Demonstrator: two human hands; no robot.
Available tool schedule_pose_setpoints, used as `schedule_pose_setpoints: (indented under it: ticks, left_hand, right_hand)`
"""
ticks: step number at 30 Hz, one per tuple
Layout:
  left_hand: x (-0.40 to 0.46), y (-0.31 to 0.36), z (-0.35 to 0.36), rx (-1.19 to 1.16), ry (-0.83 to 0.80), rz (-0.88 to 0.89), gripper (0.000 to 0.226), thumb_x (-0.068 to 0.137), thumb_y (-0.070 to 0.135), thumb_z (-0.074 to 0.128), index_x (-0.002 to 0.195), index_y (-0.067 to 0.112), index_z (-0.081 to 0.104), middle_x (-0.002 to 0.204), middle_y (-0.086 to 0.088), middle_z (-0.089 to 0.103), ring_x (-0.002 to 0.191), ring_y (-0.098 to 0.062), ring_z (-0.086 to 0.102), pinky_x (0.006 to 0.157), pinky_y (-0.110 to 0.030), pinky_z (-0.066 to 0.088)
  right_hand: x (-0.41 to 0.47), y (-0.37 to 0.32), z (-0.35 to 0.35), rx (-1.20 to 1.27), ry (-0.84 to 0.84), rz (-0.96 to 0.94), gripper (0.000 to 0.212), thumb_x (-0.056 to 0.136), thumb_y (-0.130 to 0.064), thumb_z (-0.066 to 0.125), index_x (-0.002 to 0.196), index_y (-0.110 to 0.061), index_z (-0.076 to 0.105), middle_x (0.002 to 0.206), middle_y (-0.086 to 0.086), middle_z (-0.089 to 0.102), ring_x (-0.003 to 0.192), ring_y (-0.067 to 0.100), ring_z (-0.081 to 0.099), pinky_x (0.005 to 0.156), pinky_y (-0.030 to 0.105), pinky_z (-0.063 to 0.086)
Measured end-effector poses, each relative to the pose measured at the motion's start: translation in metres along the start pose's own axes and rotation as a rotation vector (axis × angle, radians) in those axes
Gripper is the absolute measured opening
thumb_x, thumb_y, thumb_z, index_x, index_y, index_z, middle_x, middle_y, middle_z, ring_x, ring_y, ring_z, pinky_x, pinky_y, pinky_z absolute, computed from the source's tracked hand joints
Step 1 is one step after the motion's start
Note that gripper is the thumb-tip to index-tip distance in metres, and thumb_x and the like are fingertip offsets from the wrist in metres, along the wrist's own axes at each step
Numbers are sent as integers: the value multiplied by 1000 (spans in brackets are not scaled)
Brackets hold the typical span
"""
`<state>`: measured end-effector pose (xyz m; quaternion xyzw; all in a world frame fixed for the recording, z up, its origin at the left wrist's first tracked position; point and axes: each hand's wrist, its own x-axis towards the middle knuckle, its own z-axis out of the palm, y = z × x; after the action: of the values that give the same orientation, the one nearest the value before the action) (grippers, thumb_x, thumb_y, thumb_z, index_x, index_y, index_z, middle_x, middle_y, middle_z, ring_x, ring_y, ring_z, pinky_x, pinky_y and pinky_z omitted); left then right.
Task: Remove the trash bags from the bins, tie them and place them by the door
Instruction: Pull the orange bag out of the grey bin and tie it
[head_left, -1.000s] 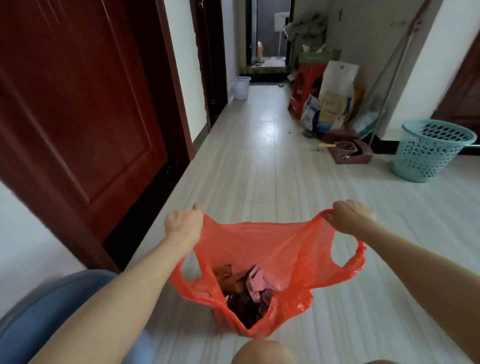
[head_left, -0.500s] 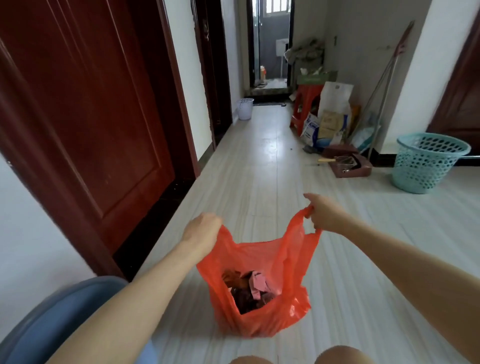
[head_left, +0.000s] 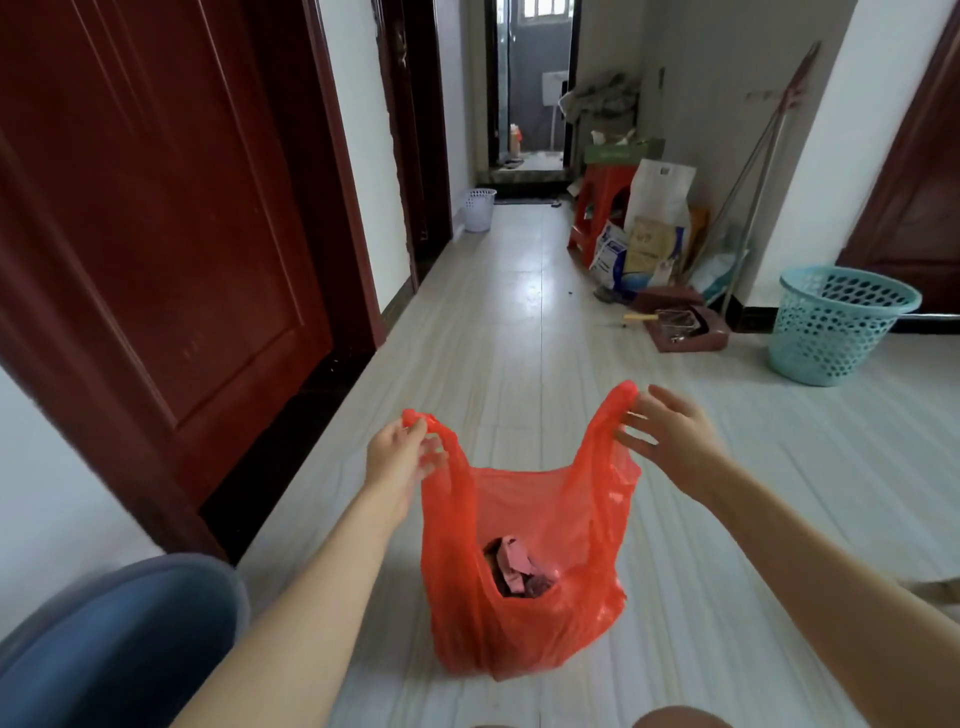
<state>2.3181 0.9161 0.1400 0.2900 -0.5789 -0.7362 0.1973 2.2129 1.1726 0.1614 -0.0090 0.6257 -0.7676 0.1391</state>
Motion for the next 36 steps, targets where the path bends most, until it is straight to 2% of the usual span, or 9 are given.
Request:
schedule_pose_setpoints:
  ticks: [6,11,17,21,24,26,28,32,36]
  left_hand:
    - [1,-46,-33,749,14,398,105,68,32,81,148,16,15,138,-7,38,127,-20,38,109,-35,32]
    - [27,-86,-48,968,-135,82,137,63,41,82,143,11,-25,155,-6,-24,144,-19,-18,119,-36,-3]
    - [91,-101,-33,834,-224,-164,135,66,31,83,142,22,-29,156,-1,-20,146,-19,-8,120,-42,7]
    - [137,-128,-16,645,-322,-134,135,50,29,87,148,30,-7,156,1,20,139,-16,30,113,-36,32]
    - [160,-150,-9,512,-174,-62,64,72,5,76,128,13,45,113,-1,61,105,-17,57,82,-18,46]
    - [164,-163,2,469,-80,-11,6,84,15,66,82,16,60,72,0,59,72,-18,56,56,-17,42]
    - [167,-181,3,395,85,-26,29,90,31,57,65,18,53,57,0,46,54,-14,43,48,-26,34]
    - [187,-203,-16,-218,355,-273,43,88,55,48,92,15,64,96,-9,68,82,-21,64,80,-37,53]
    - [190,-224,-35,-251,488,-289,48,93,49,40,119,13,59,116,-6,62,108,-24,60,99,-42,47]
  right_hand:
    - [-10,52,-40,-603,-2,-235,86,82,-10,66,148,-12,12,142,0,36,121,17,45,94,35,44]
    - [14,95,-45,-946,-237,16,112,76,-19,74,147,-4,-11,158,8,-9,147,17,-1,117,28,5]
    - [85,118,-4,-946,-281,82,120,74,-25,76,144,-4,-19,157,8,-16,146,20,-8,118,32,4]
    - [138,152,24,-819,-243,47,147,53,-33,88,142,-11,-27,159,8,-7,147,24,3,117,48,21]
    - [162,177,40,-706,-148,43,116,69,-10,78,148,-11,-6,149,8,29,133,22,39,106,44,40]
    - [180,194,43,-613,-61,69,59,78,-7,68,132,-8,43,110,8,62,83,8,65,73,29,55]
    - [187,207,43,-547,-23,83,13,84,-14,64,94,-6,64,76,7,62,46,1,55,50,22,46]
    - [186,214,26,-223,141,175,17,93,-24,51,85,-16,64,78,7,57,71,19,54,66,32,43]
    - [186,226,-12,64,342,311,23,89,-25,43,68,-23,51,54,-10,55,54,6,52,43,15,40]
